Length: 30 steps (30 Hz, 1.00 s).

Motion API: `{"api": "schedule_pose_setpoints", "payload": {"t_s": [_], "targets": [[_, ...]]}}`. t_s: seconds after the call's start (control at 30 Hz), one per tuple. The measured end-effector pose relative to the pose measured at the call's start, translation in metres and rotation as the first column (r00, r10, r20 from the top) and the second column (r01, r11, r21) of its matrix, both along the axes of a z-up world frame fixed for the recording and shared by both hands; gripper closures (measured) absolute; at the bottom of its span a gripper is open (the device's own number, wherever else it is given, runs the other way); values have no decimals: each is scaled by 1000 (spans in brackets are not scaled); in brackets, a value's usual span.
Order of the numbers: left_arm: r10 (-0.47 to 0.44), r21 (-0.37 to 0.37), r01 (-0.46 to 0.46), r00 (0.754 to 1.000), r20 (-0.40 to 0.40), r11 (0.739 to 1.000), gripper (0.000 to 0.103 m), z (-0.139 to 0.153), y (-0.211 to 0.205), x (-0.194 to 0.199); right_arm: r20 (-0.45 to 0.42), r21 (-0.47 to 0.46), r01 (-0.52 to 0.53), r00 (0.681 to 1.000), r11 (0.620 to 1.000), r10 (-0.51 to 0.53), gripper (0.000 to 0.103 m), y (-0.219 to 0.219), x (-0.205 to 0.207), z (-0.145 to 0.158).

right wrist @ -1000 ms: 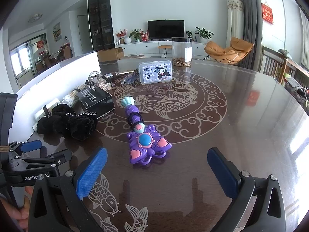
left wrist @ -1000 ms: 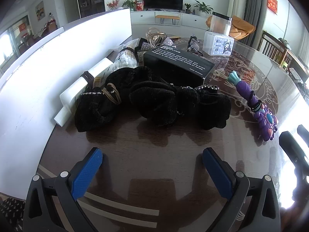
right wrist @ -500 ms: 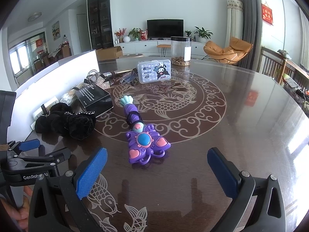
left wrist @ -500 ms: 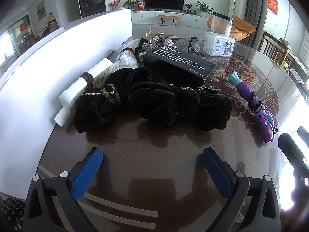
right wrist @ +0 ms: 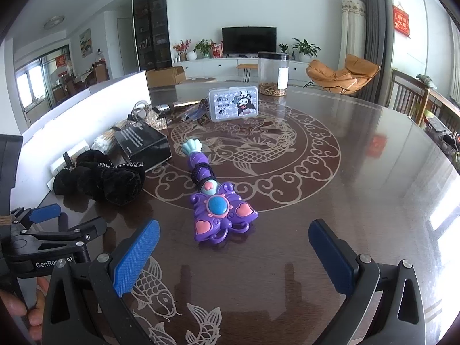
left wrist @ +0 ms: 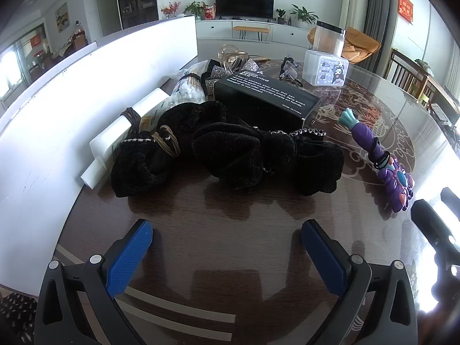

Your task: Organize objects

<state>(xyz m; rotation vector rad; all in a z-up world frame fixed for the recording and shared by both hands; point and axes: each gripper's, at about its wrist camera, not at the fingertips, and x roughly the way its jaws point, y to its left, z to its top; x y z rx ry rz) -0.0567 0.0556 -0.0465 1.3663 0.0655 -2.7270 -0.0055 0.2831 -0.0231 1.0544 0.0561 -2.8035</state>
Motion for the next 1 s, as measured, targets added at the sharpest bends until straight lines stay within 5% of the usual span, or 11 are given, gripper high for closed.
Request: {"api": "schedule_pose_setpoints", "payload": {"t_s": [0.7, 1.0], "targets": [[2, 2, -2, 1000, 3, 1000, 0, 0, 0, 0, 51, 8, 2, 999, 1000, -3, 0, -3, -9, -7], [3, 0, -3, 1000, -6, 1000, 0, -1, 0, 0, 107, -92, -26, 994, 995, 36, 0, 7, -30, -1]]}}
